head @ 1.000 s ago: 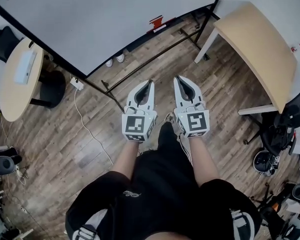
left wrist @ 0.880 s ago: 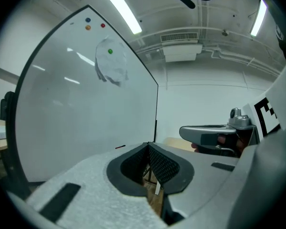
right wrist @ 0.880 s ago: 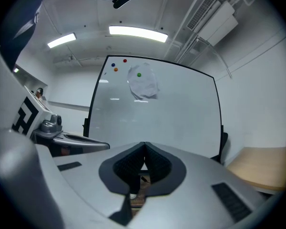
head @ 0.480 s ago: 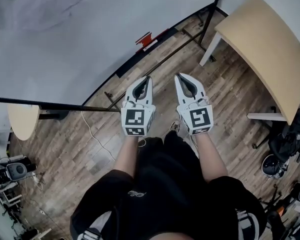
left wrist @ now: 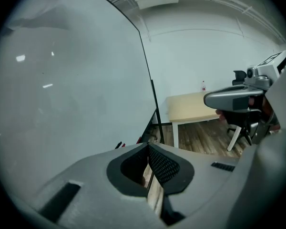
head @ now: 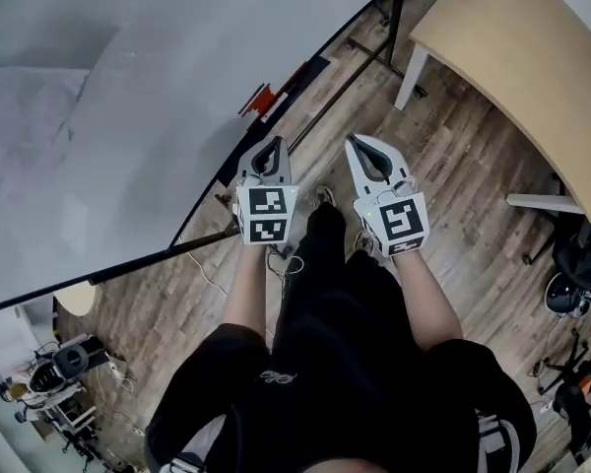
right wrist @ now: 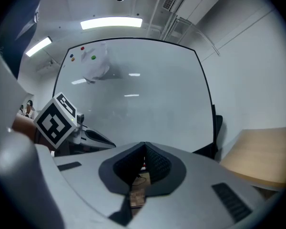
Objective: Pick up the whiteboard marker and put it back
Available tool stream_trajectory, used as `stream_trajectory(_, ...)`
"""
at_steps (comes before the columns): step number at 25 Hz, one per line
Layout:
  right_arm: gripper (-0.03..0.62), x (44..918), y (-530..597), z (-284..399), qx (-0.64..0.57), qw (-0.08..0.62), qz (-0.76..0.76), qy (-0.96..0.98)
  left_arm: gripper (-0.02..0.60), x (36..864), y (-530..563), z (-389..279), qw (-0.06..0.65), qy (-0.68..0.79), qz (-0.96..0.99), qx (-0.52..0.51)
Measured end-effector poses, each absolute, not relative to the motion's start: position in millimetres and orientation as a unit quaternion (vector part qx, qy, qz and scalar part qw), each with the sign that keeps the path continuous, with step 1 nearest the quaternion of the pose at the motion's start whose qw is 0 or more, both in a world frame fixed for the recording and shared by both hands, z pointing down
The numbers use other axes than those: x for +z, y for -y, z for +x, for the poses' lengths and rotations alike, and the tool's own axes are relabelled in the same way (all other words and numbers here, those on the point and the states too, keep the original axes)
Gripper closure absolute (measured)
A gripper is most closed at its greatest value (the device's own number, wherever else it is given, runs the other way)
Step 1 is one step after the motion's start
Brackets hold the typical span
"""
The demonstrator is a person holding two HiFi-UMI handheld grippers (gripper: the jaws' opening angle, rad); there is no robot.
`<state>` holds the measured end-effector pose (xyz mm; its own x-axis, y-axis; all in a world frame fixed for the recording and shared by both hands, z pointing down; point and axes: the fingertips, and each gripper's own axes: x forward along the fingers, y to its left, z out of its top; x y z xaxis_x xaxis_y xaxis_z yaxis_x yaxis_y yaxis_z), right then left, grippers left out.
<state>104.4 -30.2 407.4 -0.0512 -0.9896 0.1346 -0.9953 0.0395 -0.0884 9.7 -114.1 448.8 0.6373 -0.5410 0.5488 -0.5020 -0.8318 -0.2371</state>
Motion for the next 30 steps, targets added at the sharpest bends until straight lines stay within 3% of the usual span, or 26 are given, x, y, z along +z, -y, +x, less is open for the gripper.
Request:
stream_trajectory(19, 0.594, 488.3, 105.7, 138.7, 0.169, 0.032, 0.698, 0.695, 0.572, 595.2, 229.5, 27.9, 0.043, -0.259, -0.828, -0.496)
stream_trajectory(21, 0.594, 497.6, 108.1, 143.0, 0.177, 0.033, 0.699, 0.692, 0.518, 604.4, 233.6, 31.3, 0.037, -0.252, -0.826, -0.503)
stream_trajectory(24, 0.594, 506.7, 109.8, 149.6, 0.184, 0.032, 0.700, 0.689, 0.488, 617.6, 237.3, 35.5, 0.028, -0.236, -0.819, -0.522)
stream_trajectory(30, 0.592, 507.8, 109.2, 156.1, 0.189, 0.022, 0.708, 0.680, 0.471, 631.9, 247.5, 27.8, 0.027, -0.235, -0.789, -0.567)
